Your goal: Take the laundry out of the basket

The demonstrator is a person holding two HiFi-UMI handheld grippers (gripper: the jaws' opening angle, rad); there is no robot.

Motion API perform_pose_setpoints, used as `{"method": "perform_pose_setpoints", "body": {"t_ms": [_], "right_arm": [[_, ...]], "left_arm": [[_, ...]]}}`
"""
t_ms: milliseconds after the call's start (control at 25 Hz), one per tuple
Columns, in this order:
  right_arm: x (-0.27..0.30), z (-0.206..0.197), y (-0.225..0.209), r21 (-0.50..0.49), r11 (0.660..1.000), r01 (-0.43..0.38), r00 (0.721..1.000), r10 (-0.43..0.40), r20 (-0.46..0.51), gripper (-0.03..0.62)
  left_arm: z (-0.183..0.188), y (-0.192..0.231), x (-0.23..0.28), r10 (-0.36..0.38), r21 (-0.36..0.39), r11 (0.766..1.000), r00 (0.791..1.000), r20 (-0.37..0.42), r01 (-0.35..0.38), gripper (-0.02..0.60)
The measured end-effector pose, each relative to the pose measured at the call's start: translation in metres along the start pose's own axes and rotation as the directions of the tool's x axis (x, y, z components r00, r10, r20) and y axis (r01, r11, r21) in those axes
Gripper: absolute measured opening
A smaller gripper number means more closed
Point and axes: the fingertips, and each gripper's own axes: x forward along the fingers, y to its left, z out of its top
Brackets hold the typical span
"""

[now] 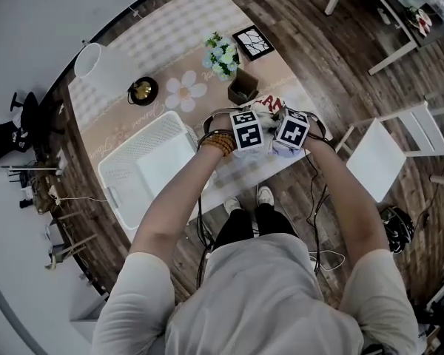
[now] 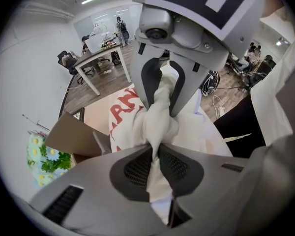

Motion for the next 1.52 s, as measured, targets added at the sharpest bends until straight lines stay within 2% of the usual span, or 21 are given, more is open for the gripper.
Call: {"method": "perform_pose_setpoints", "body": {"t_ms": [240,440,640,800,920,1000,1160,1240,1360,1520], "right_arm": [[0.015,-0.007,-0.001,0.024,1.000,-0.009,1.000,0.009,0.002,0.148],[-0.005,-0.006,-0.008,0.043,0.999,0.022,1.000,-0.021,-0.014,0.193],[-0.032,0.013,-0.003,0.038,0.999,0.007,0.998,-0.010,0.067,0.201],[-0.054,0.020,-0.010,0.043,0.998,0.040,0.995,-0.044,0.091,0.201],[-0.074,0.033,-0.010,0.070,0.996,0.059,0.987,-0.069,0.147,0.201],[-0.087,0.044,-0.008,0.094,0.993,0.065,0.976,-0.083,0.204,0.201],[-0.111,0.067,0.005,0.143,0.988,0.064,0.940,-0.108,0.323,0.199],[-0.122,0.079,0.012,0.169,0.983,0.066,0.915,-0.127,0.382,0.197],[-0.141,0.102,0.026,0.195,0.979,0.061,0.870,-0.148,0.471,0.170],[-0.166,0.146,0.056,0.198,0.980,0.021,0.796,-0.136,0.590,0.140]], "left_arm": [[-0.003,0.001,0.016,0.011,-0.015,1.000,1.000,-0.009,-0.012,0.074],[-0.001,0.003,0.000,0.045,-0.052,0.998,0.999,0.015,-0.044,0.116],[0.006,0.005,-0.029,0.073,-0.094,0.993,0.995,0.064,-0.066,0.143],[0.012,0.008,-0.053,0.118,-0.122,0.987,0.988,0.104,-0.105,0.143],[0.018,0.008,-0.074,0.152,-0.187,0.975,0.974,0.169,-0.120,0.143],[0.020,0.009,-0.092,0.190,-0.250,0.959,0.955,0.228,-0.131,0.141],[0.020,0.002,-0.132,0.273,-0.371,0.918,0.901,0.337,-0.140,0.132],[0.015,-0.006,-0.150,0.310,-0.426,0.895,0.870,0.383,-0.132,0.097],[0.000,-0.015,-0.181,0.395,-0.520,0.844,0.809,0.437,-0.131,0.084],[-0.021,-0.028,-0.227,0.529,-0.627,0.764,0.705,0.472,-0.153,0.065]]}}
